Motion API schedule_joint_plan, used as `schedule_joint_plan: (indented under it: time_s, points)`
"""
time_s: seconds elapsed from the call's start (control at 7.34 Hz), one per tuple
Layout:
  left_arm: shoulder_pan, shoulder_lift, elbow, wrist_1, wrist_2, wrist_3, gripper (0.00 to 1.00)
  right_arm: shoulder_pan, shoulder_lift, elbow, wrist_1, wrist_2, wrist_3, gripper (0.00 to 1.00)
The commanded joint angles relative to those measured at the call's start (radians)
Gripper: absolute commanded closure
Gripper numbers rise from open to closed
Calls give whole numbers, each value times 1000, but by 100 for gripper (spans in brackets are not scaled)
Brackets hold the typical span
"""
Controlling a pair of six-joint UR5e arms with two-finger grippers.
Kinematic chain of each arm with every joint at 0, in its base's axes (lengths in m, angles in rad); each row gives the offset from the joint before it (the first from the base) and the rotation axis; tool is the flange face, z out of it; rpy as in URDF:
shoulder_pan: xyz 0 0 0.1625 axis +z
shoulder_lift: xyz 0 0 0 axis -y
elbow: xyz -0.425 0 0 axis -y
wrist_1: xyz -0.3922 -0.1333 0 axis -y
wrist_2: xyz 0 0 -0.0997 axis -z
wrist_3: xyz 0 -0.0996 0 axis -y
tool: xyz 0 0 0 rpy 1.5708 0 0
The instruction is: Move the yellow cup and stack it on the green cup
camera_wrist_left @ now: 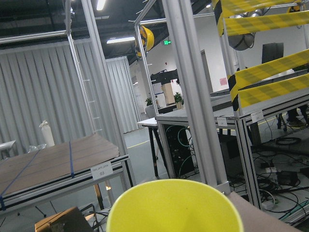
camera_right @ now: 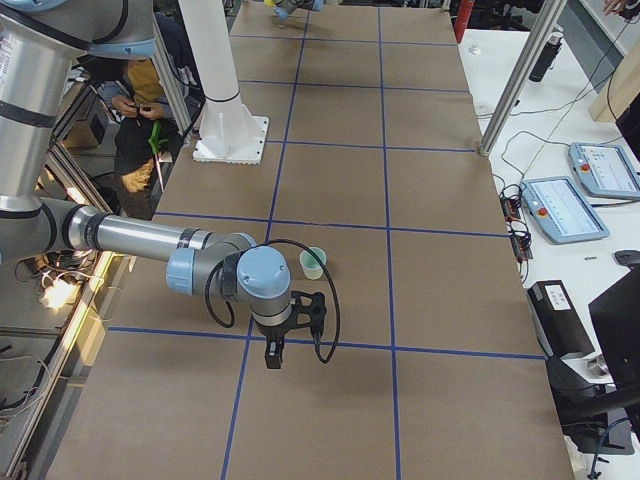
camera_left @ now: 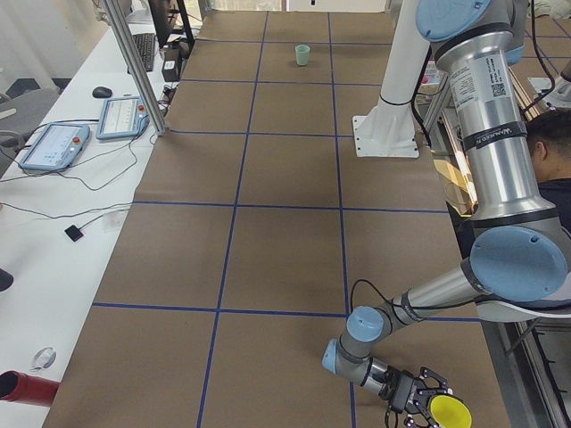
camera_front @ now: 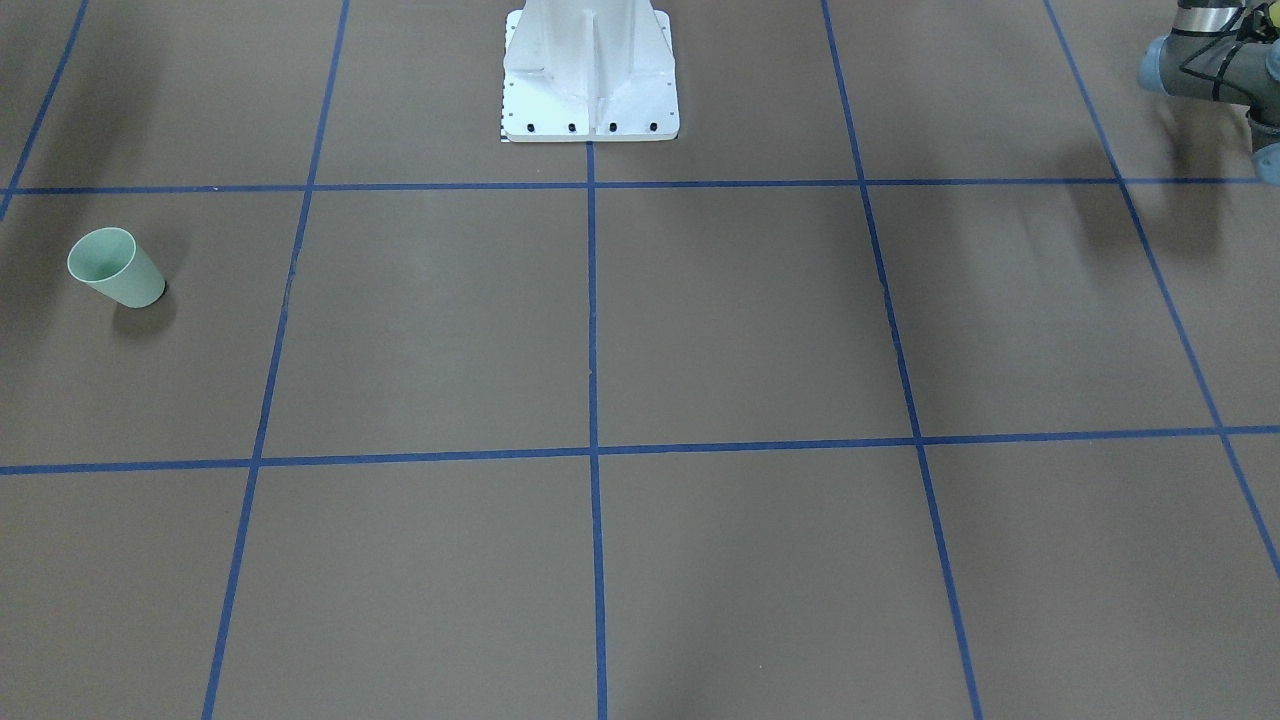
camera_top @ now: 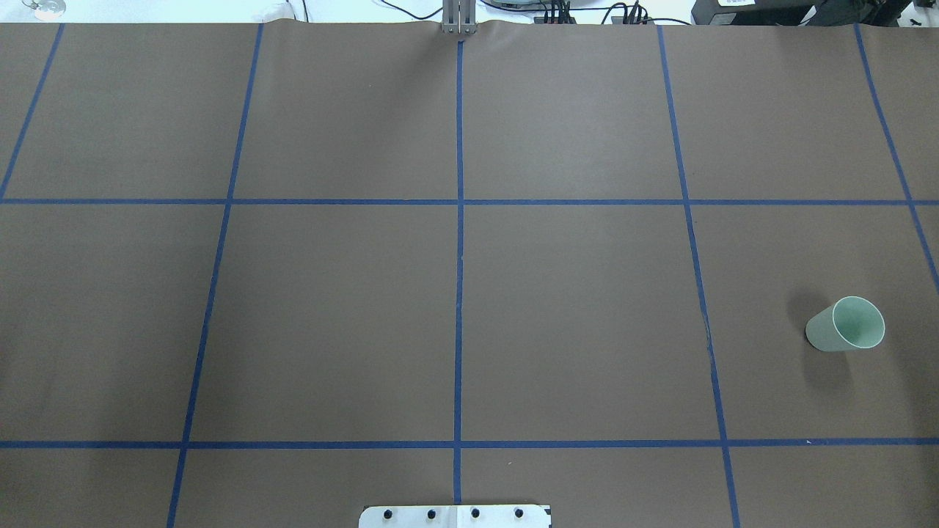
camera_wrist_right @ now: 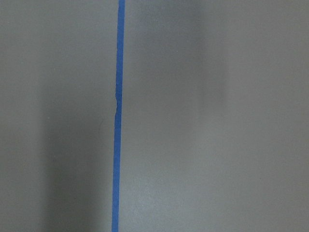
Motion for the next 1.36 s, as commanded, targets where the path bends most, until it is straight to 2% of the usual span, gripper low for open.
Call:
schedule_joint_plan:
  time_s: [0.0, 0.27, 0.54, 0.82, 1.23]
  points:
    - [-104, 8, -10, -8, 228, 43, 55, 0, 2, 0, 0, 0, -1, 0]
    - [-300, -7, -85, -30, 513, 138, 55, 0, 8, -2, 0, -2, 1, 0]
    - [-454, -9, -119, -217, 779, 257, 55, 0, 14, -3, 0, 0, 1, 0]
    - [-459, 6, -110, -459, 919, 399, 55, 0, 29, -8, 20, 0, 1, 0]
    - [-459, 11, -109, -874, 1028, 656, 55, 0, 29, -57, 185, -6, -1, 0]
